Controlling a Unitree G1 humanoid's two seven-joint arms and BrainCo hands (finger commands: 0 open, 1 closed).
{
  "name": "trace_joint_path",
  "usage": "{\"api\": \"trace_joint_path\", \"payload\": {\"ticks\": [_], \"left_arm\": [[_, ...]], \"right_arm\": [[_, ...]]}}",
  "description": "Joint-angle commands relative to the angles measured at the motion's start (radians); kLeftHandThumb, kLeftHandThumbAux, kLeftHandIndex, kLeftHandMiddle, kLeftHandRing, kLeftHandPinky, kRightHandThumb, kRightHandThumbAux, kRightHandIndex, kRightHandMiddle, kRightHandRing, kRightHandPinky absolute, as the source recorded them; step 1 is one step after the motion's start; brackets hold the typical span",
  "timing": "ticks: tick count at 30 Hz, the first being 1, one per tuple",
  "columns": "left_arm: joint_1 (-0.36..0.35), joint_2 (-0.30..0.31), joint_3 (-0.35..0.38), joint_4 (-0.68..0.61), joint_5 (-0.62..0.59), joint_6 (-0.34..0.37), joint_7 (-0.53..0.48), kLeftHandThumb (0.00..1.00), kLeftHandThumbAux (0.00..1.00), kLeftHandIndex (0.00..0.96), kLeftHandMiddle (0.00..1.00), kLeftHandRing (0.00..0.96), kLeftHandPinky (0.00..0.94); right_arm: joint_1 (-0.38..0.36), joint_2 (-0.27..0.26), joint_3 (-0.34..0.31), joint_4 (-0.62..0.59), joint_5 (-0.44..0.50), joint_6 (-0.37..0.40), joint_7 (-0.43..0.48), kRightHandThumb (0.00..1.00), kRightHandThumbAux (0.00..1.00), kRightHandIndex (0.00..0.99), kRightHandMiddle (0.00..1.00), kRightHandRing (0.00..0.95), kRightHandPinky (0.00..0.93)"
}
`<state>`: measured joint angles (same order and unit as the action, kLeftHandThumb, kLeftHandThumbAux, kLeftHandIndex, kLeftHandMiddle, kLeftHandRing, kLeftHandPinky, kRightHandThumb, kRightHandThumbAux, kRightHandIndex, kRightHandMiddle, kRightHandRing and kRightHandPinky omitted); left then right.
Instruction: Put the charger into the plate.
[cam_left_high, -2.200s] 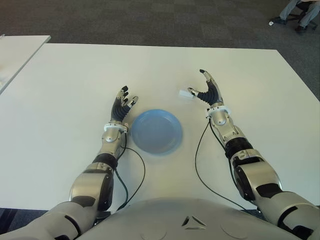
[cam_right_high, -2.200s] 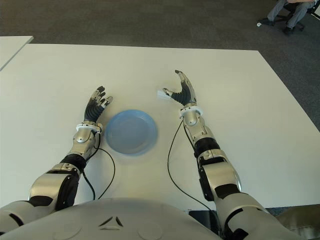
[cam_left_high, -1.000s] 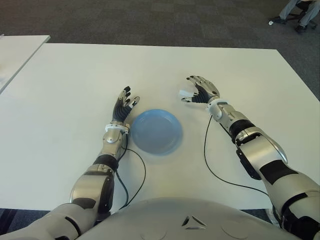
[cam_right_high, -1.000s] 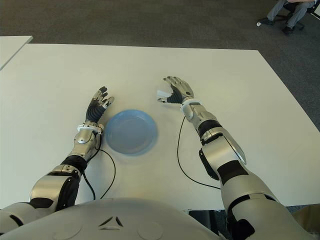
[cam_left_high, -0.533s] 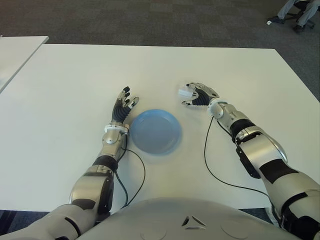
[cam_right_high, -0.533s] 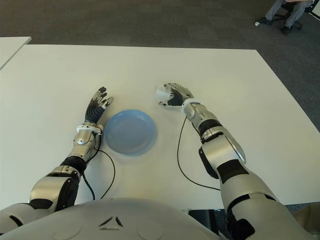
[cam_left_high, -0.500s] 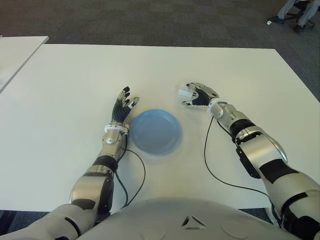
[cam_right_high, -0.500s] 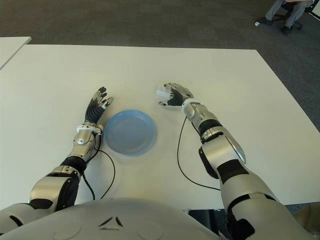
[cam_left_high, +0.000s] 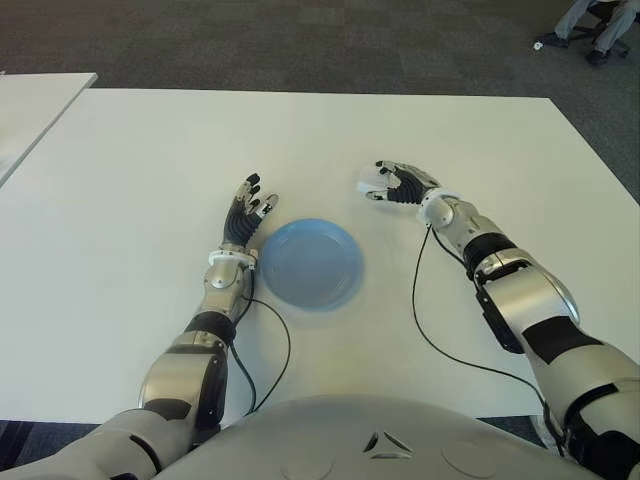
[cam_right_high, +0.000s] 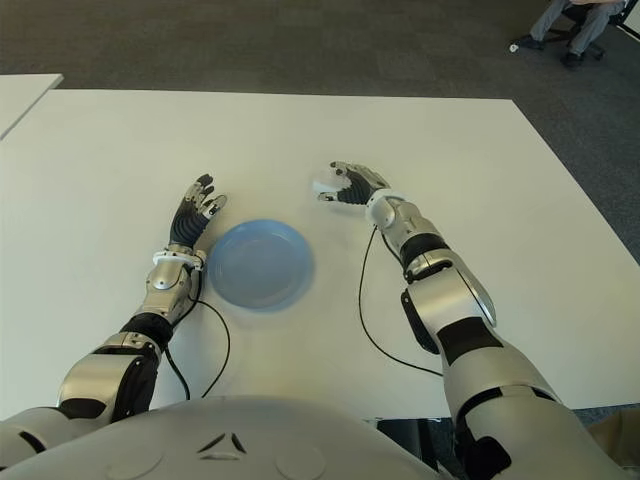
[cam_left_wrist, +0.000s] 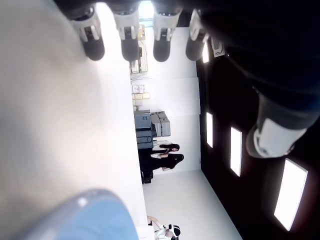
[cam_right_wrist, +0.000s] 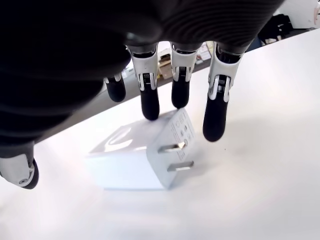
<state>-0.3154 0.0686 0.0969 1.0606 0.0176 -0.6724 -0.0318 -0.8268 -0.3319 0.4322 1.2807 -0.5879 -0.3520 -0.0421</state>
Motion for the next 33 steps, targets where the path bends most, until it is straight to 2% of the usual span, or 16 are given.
{"api": "trace_joint_path", "payload": {"ticks": [1, 12, 19, 25, 31, 33], "left_arm": [[0.090, -0.012, -0.004, 0.049, -0.003, 0.047, -0.016, 0.000, 0.547, 0.000, 0.020, 0.024, 0.049], [0.095, -0.011, -0.003, 0.039, -0.005, 0.056, -0.017, 0.000, 0.549, 0.000, 0.011, 0.017, 0.045], [0.103, -0.011, -0.004, 0.026, 0.000, 0.042, -0.007, 0.000, 0.550, 0.000, 0.012, 0.020, 0.056], [0.102, -0.010, -0.002, 0.025, -0.001, 0.045, -0.006, 0.000, 0.555, 0.000, 0.018, 0.025, 0.059], [0.099, -0.010, -0.002, 0.026, 0.000, 0.043, -0.004, 0.000, 0.552, 0.000, 0.019, 0.026, 0.058], [0.099, -0.010, -0.003, 0.025, 0.001, 0.040, -0.003, 0.000, 0.554, 0.000, 0.019, 0.026, 0.057]], "right_arm": [[0.082, 0.005, 0.015, 0.039, -0.005, 0.048, 0.068, 0.000, 0.453, 0.000, 0.359, 0.476, 0.445], [0.118, -0.013, 0.033, 0.040, -0.007, 0.038, 0.073, 0.000, 0.511, 0.000, 0.467, 0.548, 0.470], [0.171, -0.101, 0.058, -0.050, -0.017, -0.016, 0.094, 0.000, 0.538, 0.000, 0.515, 0.592, 0.516], [0.188, -0.171, 0.092, -0.127, -0.044, -0.008, 0.143, 0.000, 0.551, 0.000, 0.568, 0.639, 0.564], [0.199, -0.231, 0.149, -0.150, -0.096, -0.041, 0.131, 0.000, 0.571, 0.000, 0.593, 0.649, 0.487], [0.207, -0.265, 0.182, -0.157, -0.131, -0.077, 0.099, 0.000, 0.591, 0.000, 0.586, 0.634, 0.381]]}}
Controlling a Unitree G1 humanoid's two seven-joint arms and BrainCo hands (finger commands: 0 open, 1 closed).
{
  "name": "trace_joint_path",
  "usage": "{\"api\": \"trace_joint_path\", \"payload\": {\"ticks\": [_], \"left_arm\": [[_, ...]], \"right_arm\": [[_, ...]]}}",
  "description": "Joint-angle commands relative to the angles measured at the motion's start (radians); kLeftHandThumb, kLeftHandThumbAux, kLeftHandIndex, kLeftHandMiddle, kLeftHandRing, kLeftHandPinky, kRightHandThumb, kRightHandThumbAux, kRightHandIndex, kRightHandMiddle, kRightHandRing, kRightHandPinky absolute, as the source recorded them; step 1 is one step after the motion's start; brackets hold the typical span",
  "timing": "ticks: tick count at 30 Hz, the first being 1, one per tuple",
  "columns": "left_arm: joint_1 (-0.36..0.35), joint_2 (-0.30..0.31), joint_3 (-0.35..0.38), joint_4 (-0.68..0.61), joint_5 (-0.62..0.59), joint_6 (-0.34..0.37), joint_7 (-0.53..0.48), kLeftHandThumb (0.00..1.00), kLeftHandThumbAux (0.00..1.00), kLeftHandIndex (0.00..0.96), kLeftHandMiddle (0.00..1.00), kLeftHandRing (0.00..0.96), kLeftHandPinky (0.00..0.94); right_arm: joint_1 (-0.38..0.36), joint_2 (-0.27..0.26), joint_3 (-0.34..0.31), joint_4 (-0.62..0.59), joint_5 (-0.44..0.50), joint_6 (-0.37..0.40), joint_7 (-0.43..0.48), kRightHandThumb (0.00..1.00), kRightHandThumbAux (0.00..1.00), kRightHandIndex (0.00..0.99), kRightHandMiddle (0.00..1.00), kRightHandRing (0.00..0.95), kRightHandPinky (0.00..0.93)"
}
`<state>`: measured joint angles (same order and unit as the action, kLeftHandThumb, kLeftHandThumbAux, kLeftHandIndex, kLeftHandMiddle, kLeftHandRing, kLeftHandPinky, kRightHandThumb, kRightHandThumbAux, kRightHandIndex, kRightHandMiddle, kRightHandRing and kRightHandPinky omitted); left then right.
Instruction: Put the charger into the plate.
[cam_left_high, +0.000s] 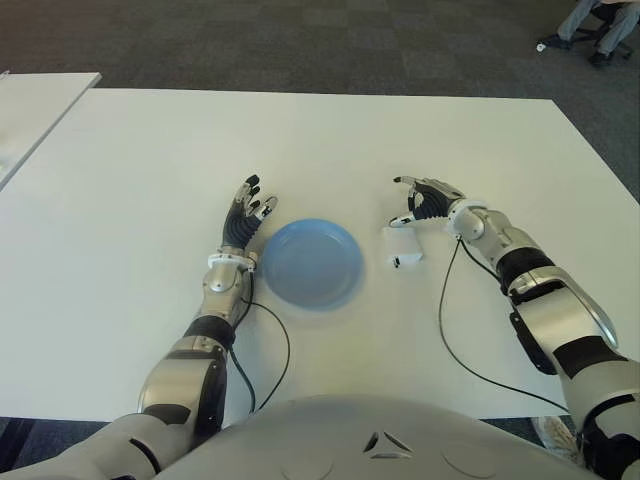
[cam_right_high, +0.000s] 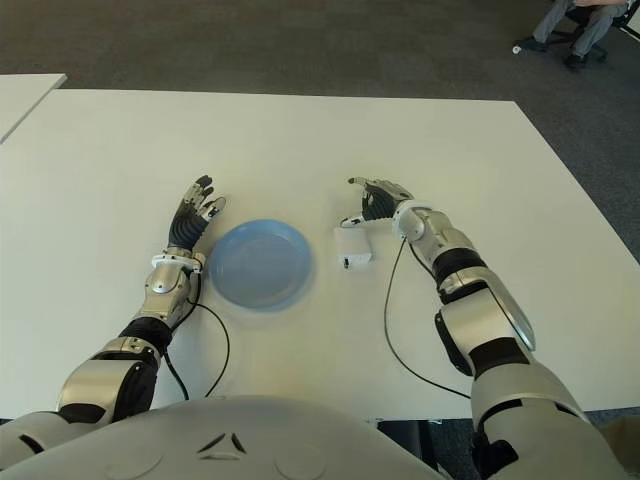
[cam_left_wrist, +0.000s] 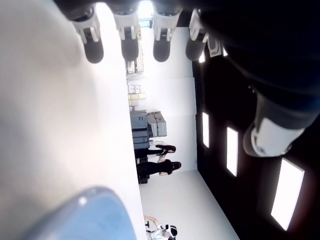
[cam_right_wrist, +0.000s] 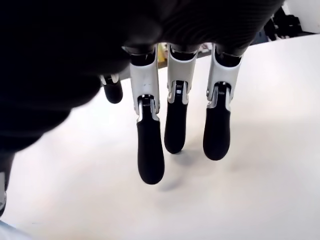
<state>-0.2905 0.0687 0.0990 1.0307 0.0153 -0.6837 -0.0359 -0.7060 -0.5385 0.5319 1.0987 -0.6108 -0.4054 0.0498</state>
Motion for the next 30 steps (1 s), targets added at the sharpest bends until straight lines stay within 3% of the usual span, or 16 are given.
{"api": "trace_joint_path", "payload": {"ticks": [1, 4, 10, 17, 21, 25, 30], "left_arm": [[0.075, -0.009, -0.005, 0.054, 0.004, 0.049, 0.002, 0.000, 0.554, 0.000, 0.019, 0.026, 0.057], [0.074, -0.008, -0.005, 0.055, 0.004, 0.048, 0.001, 0.000, 0.554, 0.000, 0.020, 0.026, 0.056], [0.072, -0.004, -0.004, 0.058, 0.004, 0.052, 0.001, 0.000, 0.553, 0.000, 0.021, 0.027, 0.053], [0.069, -0.001, -0.001, 0.066, 0.003, 0.058, 0.002, 0.000, 0.551, 0.000, 0.019, 0.025, 0.050], [0.068, 0.004, -0.003, 0.068, 0.005, 0.056, 0.002, 0.000, 0.547, 0.000, 0.017, 0.022, 0.050], [0.070, 0.005, -0.005, 0.068, 0.006, 0.053, 0.001, 0.000, 0.547, 0.000, 0.018, 0.023, 0.050], [0.071, 0.005, -0.004, 0.068, 0.005, 0.050, -0.001, 0.000, 0.549, 0.000, 0.015, 0.021, 0.047]], "right_arm": [[0.094, -0.081, 0.099, 0.010, -0.126, -0.047, -0.007, 0.000, 0.597, 0.000, 0.581, 0.625, 0.330], [0.109, -0.122, 0.131, -0.025, -0.158, -0.088, -0.026, 0.000, 0.604, 0.000, 0.569, 0.608, 0.241], [0.167, -0.208, 0.146, -0.157, -0.164, -0.142, -0.002, 0.000, 0.596, 0.000, 0.554, 0.586, 0.172], [0.204, -0.244, 0.136, -0.213, -0.142, -0.174, 0.023, 0.000, 0.580, 0.000, 0.518, 0.564, 0.126], [0.225, -0.256, 0.123, -0.238, -0.130, -0.195, 0.013, 0.000, 0.579, 0.000, 0.331, 0.468, 0.034], [0.247, -0.266, 0.103, -0.265, -0.120, -0.214, -0.012, 0.000, 0.578, 0.000, 0.158, 0.287, 0.007], [0.265, -0.270, 0.082, -0.285, -0.115, -0.226, -0.026, 0.000, 0.581, 0.000, 0.075, 0.171, 0.001]]}}
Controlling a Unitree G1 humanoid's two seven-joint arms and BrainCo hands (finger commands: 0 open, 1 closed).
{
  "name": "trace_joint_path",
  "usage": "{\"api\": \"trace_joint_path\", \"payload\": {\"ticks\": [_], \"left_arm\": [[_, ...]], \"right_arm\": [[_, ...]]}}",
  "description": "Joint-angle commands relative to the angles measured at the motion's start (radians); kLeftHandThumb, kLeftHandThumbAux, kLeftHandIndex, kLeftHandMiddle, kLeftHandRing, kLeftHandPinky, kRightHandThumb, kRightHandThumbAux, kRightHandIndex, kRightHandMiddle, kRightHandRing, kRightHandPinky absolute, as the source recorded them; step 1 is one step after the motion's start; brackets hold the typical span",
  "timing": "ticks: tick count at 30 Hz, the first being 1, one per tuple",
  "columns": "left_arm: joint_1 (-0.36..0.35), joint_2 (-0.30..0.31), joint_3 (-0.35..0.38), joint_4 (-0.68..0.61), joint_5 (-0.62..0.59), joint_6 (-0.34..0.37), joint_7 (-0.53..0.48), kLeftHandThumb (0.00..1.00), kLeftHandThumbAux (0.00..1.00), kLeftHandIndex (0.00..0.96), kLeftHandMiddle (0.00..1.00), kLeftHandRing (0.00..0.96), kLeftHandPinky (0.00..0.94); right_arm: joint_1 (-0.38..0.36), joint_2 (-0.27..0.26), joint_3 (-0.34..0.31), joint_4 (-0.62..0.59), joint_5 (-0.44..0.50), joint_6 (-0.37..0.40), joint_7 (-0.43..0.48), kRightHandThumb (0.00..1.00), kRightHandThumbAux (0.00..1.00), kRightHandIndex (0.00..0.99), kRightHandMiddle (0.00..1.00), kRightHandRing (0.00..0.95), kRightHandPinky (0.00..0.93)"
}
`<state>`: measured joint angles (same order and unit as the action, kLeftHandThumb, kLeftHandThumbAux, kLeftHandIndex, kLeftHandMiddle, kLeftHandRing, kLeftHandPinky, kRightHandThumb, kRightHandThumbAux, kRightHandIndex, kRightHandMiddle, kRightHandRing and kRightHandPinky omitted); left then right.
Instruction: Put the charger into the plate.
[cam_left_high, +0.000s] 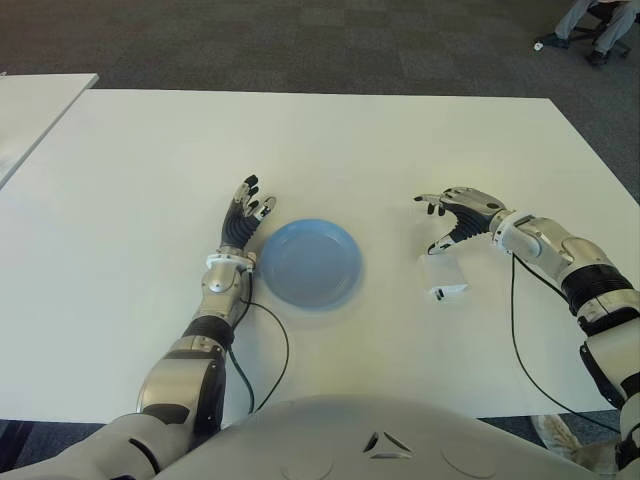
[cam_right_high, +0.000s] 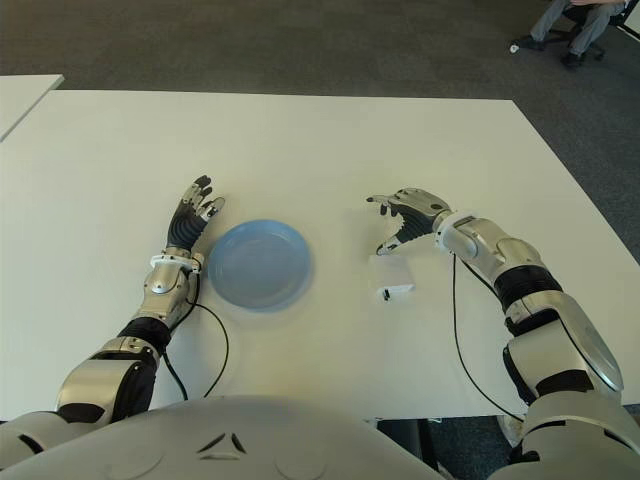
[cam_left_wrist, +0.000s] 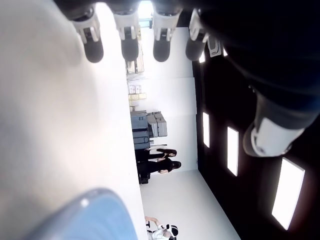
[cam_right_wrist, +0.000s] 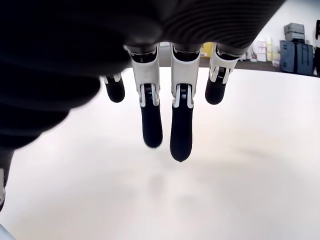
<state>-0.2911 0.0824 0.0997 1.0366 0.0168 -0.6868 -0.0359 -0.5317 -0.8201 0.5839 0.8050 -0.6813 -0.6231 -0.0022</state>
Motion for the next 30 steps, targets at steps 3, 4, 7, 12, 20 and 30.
{"api": "trace_joint_path", "payload": {"ticks": [3, 4, 7, 12, 20, 30], "left_arm": [[0.073, -0.008, -0.006, 0.062, 0.006, 0.052, -0.001, 0.000, 0.550, 0.000, 0.014, 0.020, 0.044], [0.074, -0.008, -0.007, 0.062, 0.007, 0.052, -0.001, 0.000, 0.549, 0.000, 0.013, 0.019, 0.041], [0.075, -0.005, -0.011, 0.061, 0.011, 0.054, -0.002, 0.000, 0.546, 0.000, 0.013, 0.017, 0.040], [0.076, -0.005, -0.012, 0.062, 0.014, 0.057, 0.000, 0.000, 0.544, 0.000, 0.014, 0.018, 0.042], [0.076, -0.003, -0.018, 0.062, 0.019, 0.067, -0.002, 0.000, 0.538, 0.000, 0.021, 0.025, 0.049], [0.072, -0.002, -0.021, 0.070, 0.016, 0.063, -0.018, 0.000, 0.539, 0.000, 0.030, 0.033, 0.054]], "right_arm": [[0.101, 0.010, 0.017, -0.001, -0.045, -0.012, 0.021, 0.000, 0.581, 0.000, 0.054, 0.138, 0.000], [0.104, 0.009, 0.013, -0.004, -0.044, -0.014, 0.019, 0.000, 0.581, 0.000, 0.043, 0.122, 0.000], [0.115, 0.008, 0.000, -0.015, -0.042, -0.015, 0.012, 0.000, 0.583, 0.000, 0.026, 0.094, 0.000], [0.132, 0.009, -0.023, -0.028, -0.037, -0.014, 0.007, 0.000, 0.593, 0.000, 0.017, 0.076, 0.000], [0.170, 0.024, -0.085, -0.028, 0.010, -0.013, -0.028, 0.000, 0.628, 0.000, 0.025, 0.082, 0.000], [0.209, 0.053, -0.158, -0.028, 0.064, 0.008, -0.078, 0.000, 0.631, 0.000, 0.015, 0.087, 0.000]]}}
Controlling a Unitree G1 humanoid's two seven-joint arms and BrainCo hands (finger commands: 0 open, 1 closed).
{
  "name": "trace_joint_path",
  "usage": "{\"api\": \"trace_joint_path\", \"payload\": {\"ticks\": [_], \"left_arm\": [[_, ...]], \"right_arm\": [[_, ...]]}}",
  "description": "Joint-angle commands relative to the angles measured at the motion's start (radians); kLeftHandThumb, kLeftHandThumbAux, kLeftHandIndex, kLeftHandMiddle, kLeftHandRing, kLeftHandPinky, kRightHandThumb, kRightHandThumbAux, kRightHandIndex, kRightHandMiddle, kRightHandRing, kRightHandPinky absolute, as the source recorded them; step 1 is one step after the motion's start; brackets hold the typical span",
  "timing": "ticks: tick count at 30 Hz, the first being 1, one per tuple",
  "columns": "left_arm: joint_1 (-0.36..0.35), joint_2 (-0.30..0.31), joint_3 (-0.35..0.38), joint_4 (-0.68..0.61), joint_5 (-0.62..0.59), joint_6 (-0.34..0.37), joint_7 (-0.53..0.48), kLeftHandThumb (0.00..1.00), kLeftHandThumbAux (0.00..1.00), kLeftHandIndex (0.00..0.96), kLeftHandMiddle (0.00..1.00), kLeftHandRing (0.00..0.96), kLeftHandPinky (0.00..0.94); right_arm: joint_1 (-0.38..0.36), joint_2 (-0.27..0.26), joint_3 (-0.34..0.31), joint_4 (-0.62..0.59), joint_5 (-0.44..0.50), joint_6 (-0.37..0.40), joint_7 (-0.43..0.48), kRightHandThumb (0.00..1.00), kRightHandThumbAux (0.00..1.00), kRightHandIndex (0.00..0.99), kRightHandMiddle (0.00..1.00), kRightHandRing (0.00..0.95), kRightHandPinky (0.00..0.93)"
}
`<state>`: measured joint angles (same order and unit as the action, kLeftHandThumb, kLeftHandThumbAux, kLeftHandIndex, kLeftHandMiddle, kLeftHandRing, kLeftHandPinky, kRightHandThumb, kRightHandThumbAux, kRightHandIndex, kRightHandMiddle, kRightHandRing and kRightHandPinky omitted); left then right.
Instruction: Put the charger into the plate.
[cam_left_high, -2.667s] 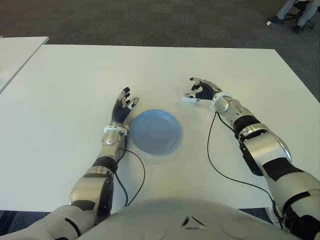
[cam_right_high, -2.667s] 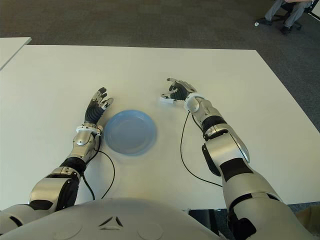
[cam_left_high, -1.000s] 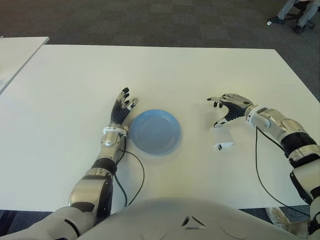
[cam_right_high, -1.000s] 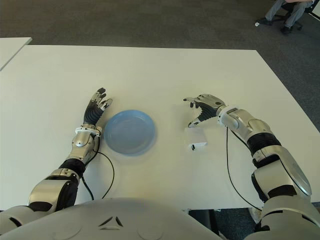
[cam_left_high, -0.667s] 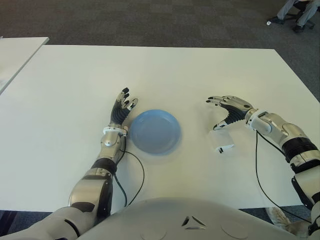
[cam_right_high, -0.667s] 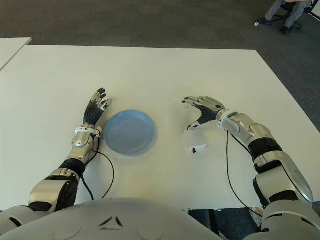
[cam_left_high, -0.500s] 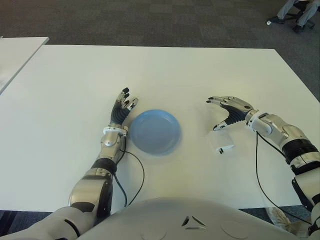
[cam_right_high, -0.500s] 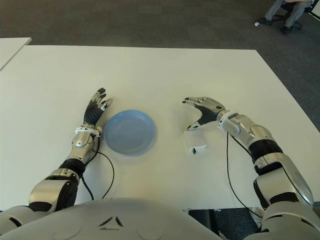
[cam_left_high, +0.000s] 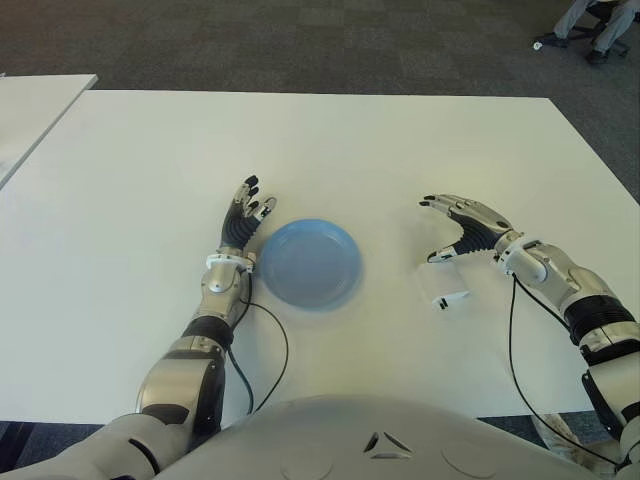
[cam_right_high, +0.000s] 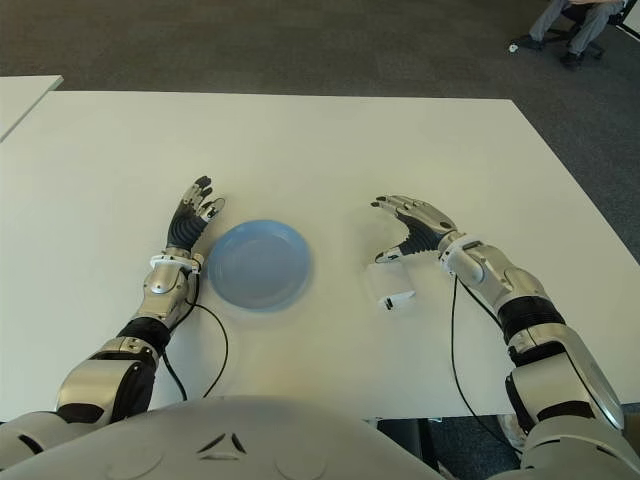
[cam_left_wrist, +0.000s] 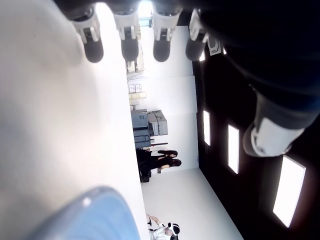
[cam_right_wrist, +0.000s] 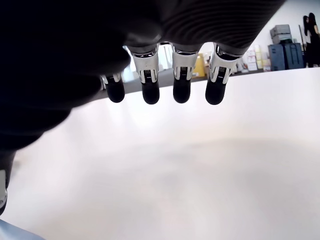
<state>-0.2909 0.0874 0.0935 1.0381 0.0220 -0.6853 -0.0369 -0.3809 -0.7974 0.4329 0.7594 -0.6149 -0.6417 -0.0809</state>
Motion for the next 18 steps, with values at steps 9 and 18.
{"api": "trace_joint_path", "payload": {"ticks": [9, 18], "left_arm": [[0.073, 0.002, -0.029, 0.070, 0.018, 0.051, -0.023, 0.000, 0.533, 0.004, 0.041, 0.043, 0.055], [0.075, 0.007, -0.046, 0.076, 0.026, 0.043, -0.024, 0.000, 0.504, 0.025, 0.049, 0.050, 0.055]], "right_arm": [[0.126, 0.057, -0.116, -0.080, 0.085, 0.073, -0.012, 0.000, 0.609, 0.000, 0.003, 0.149, 0.000], [0.147, 0.089, -0.192, -0.096, 0.203, -0.008, 0.037, 0.000, 0.558, 0.000, 0.017, 0.135, 0.028]]}}
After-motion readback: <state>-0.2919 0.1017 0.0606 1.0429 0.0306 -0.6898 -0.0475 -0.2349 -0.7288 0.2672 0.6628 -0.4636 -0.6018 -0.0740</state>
